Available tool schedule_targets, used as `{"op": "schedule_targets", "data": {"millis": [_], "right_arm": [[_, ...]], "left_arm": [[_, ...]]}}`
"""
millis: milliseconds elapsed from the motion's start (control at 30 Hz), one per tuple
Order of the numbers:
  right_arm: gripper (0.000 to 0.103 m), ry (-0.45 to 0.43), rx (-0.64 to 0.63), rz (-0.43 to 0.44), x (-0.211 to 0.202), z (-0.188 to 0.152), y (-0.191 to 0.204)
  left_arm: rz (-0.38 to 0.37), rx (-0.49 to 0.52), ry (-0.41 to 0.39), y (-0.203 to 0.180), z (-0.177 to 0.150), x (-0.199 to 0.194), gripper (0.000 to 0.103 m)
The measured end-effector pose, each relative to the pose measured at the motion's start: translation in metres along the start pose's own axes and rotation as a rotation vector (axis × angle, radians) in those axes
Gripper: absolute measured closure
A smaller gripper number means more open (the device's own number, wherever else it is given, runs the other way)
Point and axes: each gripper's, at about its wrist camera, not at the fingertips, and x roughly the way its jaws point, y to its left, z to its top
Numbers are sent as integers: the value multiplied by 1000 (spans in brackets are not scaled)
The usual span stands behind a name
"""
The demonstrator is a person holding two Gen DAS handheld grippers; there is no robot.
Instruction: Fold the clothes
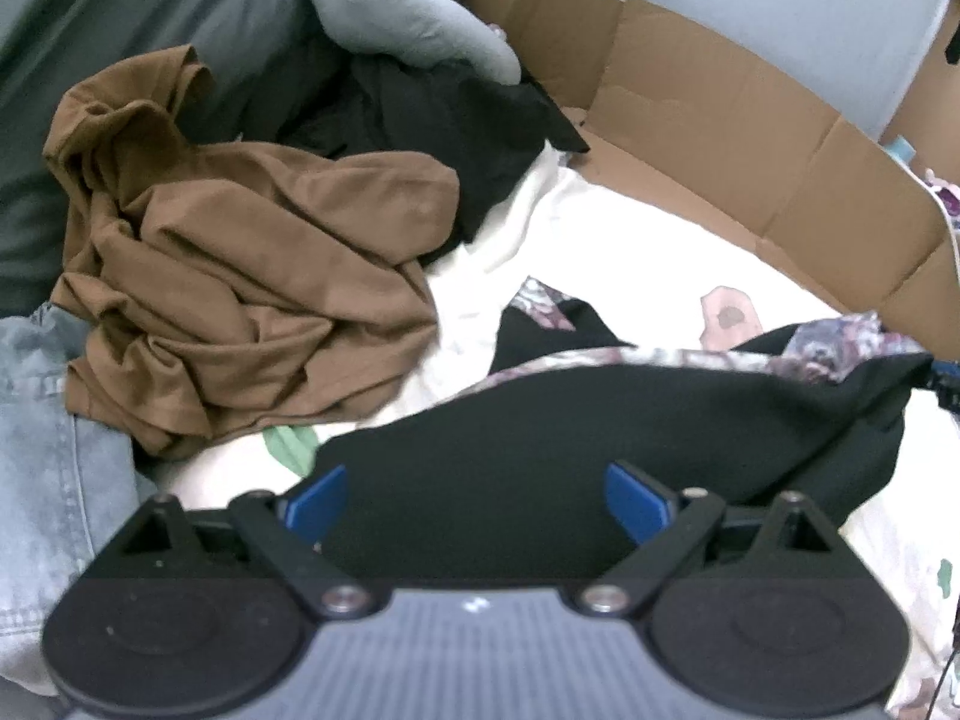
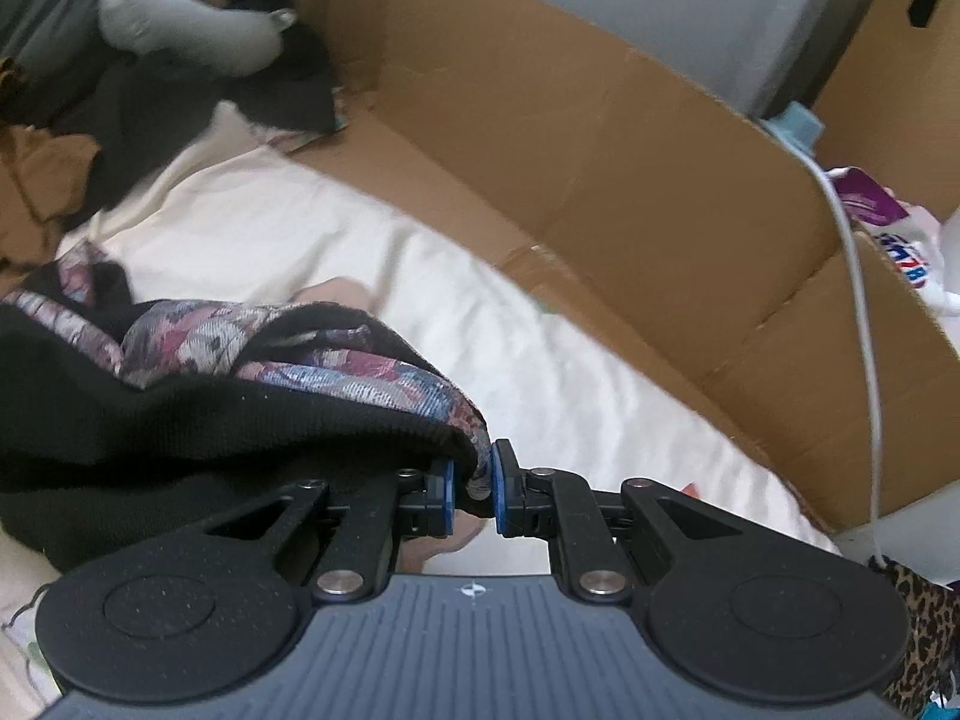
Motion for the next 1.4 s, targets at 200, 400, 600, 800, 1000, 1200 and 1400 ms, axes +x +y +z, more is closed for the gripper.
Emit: {"op": "schedule_targets", "data": {"millis": [200, 400, 600, 800, 1000, 1200, 1400], "right_arm": [[79, 30, 66, 23, 4, -21, -10], [78, 64, 211, 85, -3, -40, -22], [61, 57, 347, 154, -2, -36, -23], [56, 66, 404, 197, 10, -27, -14], [56, 78, 438, 241, 12, -22, 1], [55, 90, 389, 246, -7, -20, 2], [49, 94, 359, 270, -34, -33, -2]], "left_arm": [[5, 21, -12, -5, -3, 4, 9], [-1, 39, -8, -12, -2, 9, 9], [5, 47, -6, -15, -3, 14, 9], [9, 72, -21, -16, 4, 28, 9], [-20, 109, -67, -22, 19, 42, 9], [-119, 133, -94, -30, 30, 48, 10], [-191, 200, -102, -43, 37, 61, 10]]}}
